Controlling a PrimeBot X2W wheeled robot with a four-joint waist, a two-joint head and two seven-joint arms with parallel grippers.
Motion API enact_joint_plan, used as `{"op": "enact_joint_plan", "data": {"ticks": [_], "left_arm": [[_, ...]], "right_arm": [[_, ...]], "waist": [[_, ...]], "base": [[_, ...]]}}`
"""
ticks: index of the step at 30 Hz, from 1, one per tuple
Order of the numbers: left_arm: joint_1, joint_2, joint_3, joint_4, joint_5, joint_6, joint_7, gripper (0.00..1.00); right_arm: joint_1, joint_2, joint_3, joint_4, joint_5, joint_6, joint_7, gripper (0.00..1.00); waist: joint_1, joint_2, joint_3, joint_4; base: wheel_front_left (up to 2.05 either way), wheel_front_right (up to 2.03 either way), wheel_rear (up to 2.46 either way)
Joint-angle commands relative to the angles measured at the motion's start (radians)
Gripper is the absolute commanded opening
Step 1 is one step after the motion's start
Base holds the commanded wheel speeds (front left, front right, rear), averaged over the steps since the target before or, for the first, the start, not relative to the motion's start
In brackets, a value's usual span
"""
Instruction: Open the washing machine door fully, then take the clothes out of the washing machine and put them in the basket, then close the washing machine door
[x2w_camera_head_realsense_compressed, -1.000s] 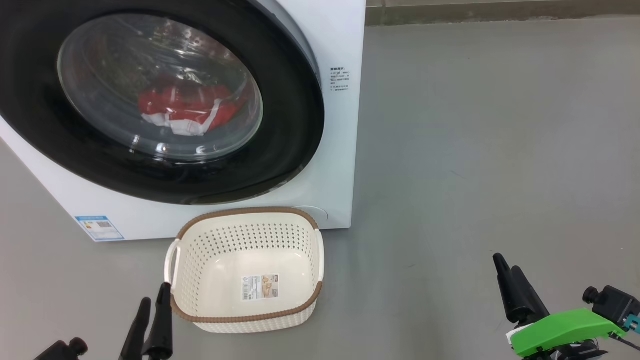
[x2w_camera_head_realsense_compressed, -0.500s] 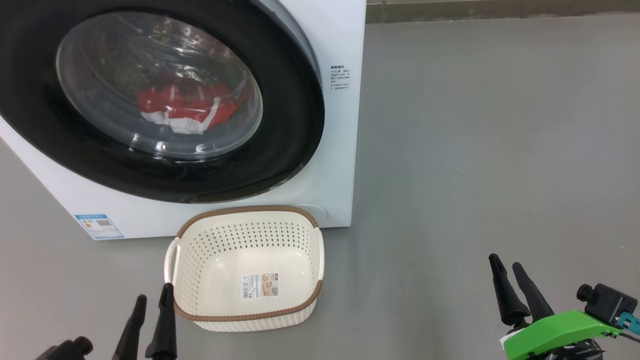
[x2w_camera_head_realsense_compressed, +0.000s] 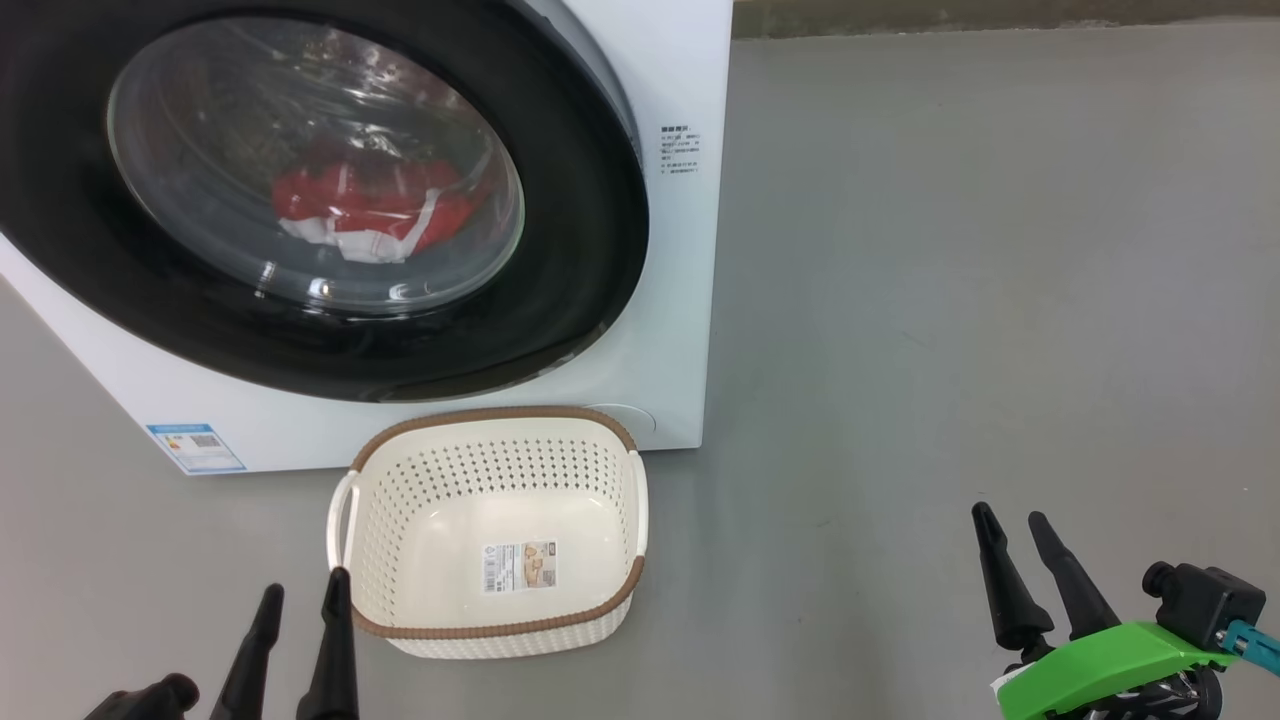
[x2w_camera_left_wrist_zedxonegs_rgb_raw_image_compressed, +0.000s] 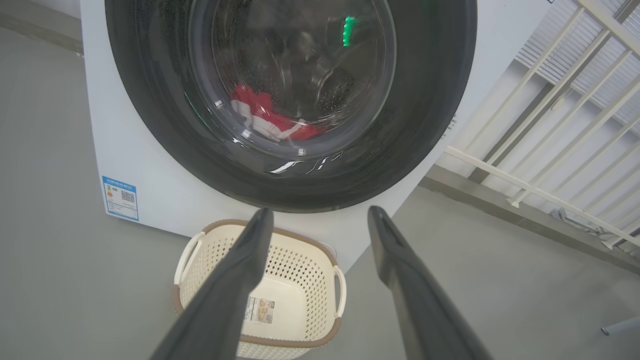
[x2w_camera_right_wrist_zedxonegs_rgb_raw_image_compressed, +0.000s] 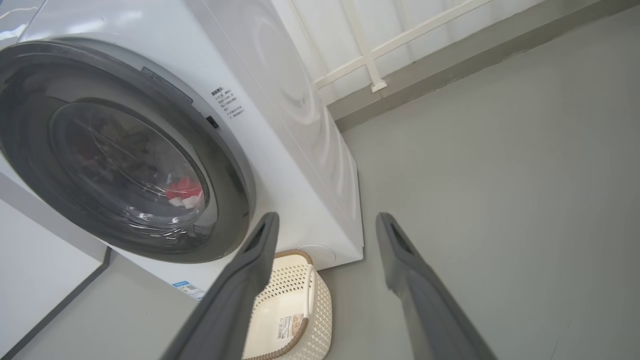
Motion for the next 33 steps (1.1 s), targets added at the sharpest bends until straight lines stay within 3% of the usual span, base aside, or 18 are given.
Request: {"op": "enact_joint_plan", "data": {"ticks": [1,33], "left_arm": [[-0.012,0.016,0.019,-0.035,0.033,0.001,-0.017,1.00],[0.022,0.017,0.022,-0.062,0.391,-0.006,-0.109,1.00]], "right_arm": [[-0.013,-0.017,0.015,-0.032,-0.031,0.000,-0.016,1.00],[0.036,-0.017,-0.038,-0.086,-0.353,0.001,-0.107,1.00]], "waist": [[-0.0001,0.0000,0.001,0.000],[0.0000,0.0000,0.011,0.002]], "base": [[0.00,0.00,0.00],[0.00,0.00,0.00]]}}
